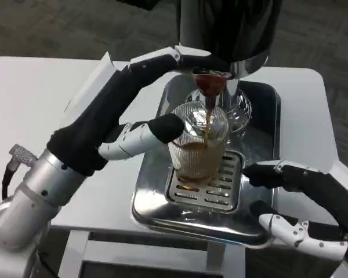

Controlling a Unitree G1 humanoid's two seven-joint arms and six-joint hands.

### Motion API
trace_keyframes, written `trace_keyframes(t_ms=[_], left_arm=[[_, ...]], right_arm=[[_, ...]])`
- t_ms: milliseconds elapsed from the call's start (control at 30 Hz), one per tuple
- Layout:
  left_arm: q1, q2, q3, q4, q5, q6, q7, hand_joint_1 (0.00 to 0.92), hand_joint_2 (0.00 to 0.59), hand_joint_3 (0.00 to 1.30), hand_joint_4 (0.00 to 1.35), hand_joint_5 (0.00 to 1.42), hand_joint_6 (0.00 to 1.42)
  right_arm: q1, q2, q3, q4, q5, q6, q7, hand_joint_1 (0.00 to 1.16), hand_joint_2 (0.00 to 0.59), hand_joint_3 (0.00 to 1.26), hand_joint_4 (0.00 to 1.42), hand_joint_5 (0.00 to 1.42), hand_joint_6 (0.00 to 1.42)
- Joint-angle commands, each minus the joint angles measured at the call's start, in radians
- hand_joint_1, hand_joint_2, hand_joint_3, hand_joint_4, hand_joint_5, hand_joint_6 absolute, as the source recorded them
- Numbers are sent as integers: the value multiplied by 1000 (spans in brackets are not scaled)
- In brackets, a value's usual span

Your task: Grasp the cup under the faucet to collect the drink, then remove the cup.

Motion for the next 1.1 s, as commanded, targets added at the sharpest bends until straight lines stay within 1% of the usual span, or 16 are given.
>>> trace_keyframes(t_ms=[33, 100, 133, 167, 233, 300, 400, 467, 567, 667, 733, 867, 1000, 1100], left_arm=[[47, 21, -17, 20, 22, 0, -23, 0, 88, 528, 396, 430, 347], [48, 20, -18, 23, 23, 0, -22, 0, 88, 528, 396, 430, 347], [48, 19, -18, 25, 22, 0, -22, 0, 87, 528, 396, 430, 347], [48, 18, -19, 26, 23, -1, -22, 0, 87, 528, 396, 430, 347], [48, 14, -20, 32, 22, 0, -20, 0, 87, 528, 396, 430, 347], [48, 10, -21, 39, 22, 0, -17, 0, 87, 528, 396, 430, 347], [46, 5, -23, 49, 24, -1, -10, 0, 87, 528, 396, 430, 347], [45, 5, -26, 53, 24, -3, -8, 0, 87, 530, 396, 430, 348], [43, 4, -30, 57, 27, -5, -4, 0, 88, 533, 396, 430, 348], [41, 5, -33, 61, 30, -6, 0, 0, 88, 534, 396, 430, 348], [40, 7, -36, 63, 32, -7, 3, 0, 88, 534, 396, 430, 348], [33, 18, -44, 67, 39, -13, 2, 0, 91, 535, 396, 430, 348], [24, 23, -48, 79, 43, -21, 1, 0, 92, 535, 396, 430, 348], [19, 26, -51, 86, 46, -31, 1, 0, 93, 540, 406, 431, 348]], right_arm=[[33, 35, -39, 8, 54, 6, -28, 709, 302, 269, 280, 246, 193], [38, 51, -54, 9, 81, 11, -35, 737, 261, 239, 267, 246, 210], [39, 55, -58, 10, 91, 12, -38, 746, 250, 229, 256, 246, 212], [40, 61, -63, 11, 101, 12, -43, 792, 219, 198, 254, 246, 242], [42, 85, -77, 12, 133, 13, -58, 829, 187, 184, 240, 257, 285], [47, 113, -91, 14, 164, 5, -79, 839, 180, 203, 240, 260, 301], [57, 141, -101, 18, 199, -14, -102, 863, 173, 256, 242, 267, 309], [61, 151, -103, 21, 217, -25, -112, 866, 172, 257, 243, 273, 315], [68, 170, -93, 27, 230, -55, -131, 873, 165, 247, 243, 276, 328], [70, 179, -78, 39, 236, -77, -143, 876, 163, 229, 252, 276, 332], [68, 193, -60, 55, 238, -101, -155, 880, 151, 226, 253, 284, 334], [61, 212, -23, 86, 229, -140, -178, 883, 147, 225, 253, 286, 336], [58, 220, -1, 109, 220, -166, -201, 884, 146, 225, 259, 289, 338], [53, 224, 8, 120, 215, -172, -215, 885, 146, 225, 266, 299, 340]])
